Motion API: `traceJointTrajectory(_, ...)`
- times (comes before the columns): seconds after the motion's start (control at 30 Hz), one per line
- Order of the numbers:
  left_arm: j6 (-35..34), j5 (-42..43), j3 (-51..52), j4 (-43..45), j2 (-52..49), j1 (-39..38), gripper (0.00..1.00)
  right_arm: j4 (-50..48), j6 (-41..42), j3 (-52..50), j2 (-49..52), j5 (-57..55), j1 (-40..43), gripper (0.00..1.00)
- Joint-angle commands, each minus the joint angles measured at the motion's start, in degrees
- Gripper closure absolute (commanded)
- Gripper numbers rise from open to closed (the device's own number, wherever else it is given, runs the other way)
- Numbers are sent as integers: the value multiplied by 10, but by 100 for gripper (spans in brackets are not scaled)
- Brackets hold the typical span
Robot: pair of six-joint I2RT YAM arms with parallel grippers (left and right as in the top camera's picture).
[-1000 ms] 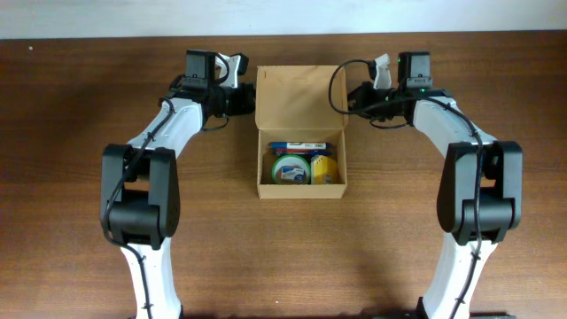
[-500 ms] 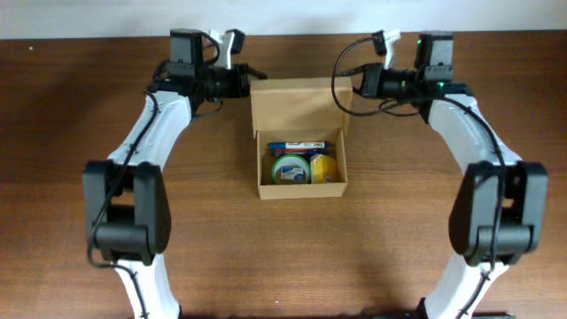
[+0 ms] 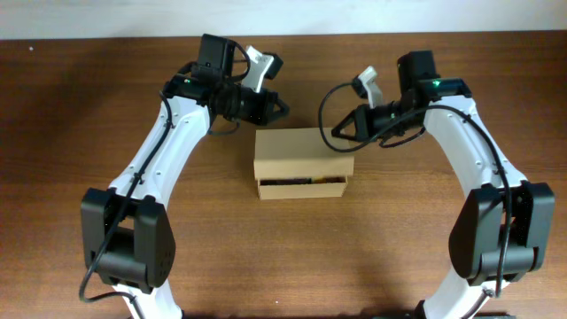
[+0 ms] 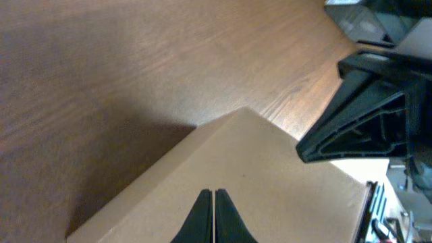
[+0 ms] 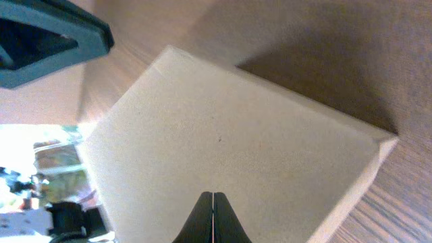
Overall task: Pack container
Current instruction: 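Grip the lid flap with both grippers and fold it over the box, then press the closed lid down with both grippers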
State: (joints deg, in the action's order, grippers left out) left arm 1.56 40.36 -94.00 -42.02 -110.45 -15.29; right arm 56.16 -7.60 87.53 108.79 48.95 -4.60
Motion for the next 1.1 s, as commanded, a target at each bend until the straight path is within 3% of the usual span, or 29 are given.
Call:
traceJointTrajectory(0.0, 16, -30, -7, -29, 15, -1, 98, 24, -27, 1, -24, -68, -10, 96)
traceJointTrajectory(0.1, 16, -49, -7, -66, 20, -2, 98, 50, -27, 1, -36, -91, -17, 96)
traceJointTrajectory(0.23, 17, -150, -7, -95, 79, -32, 98, 55, -27, 0, -111, -127, -27, 96)
traceJointTrajectory(0.4, 26, -154, -7, -113, 158, -68, 98, 80, -25, 0, -205, -179, -63, 96)
traceJointTrajectory(0.53, 22, -162, 17, -144, 163, -87, 98, 105, -25, -20, -210, -182, -70, 96)
traceJointTrajectory(0.73, -7, -162, 126, -106, 164, -90, 98, 12, -11, -141, -210, -179, -70, 96)
traceJointTrajectory(1.07, -7, -163, 226, -72, 164, -89, 98, -128, 10, -269, -209, -182, -70, 96)
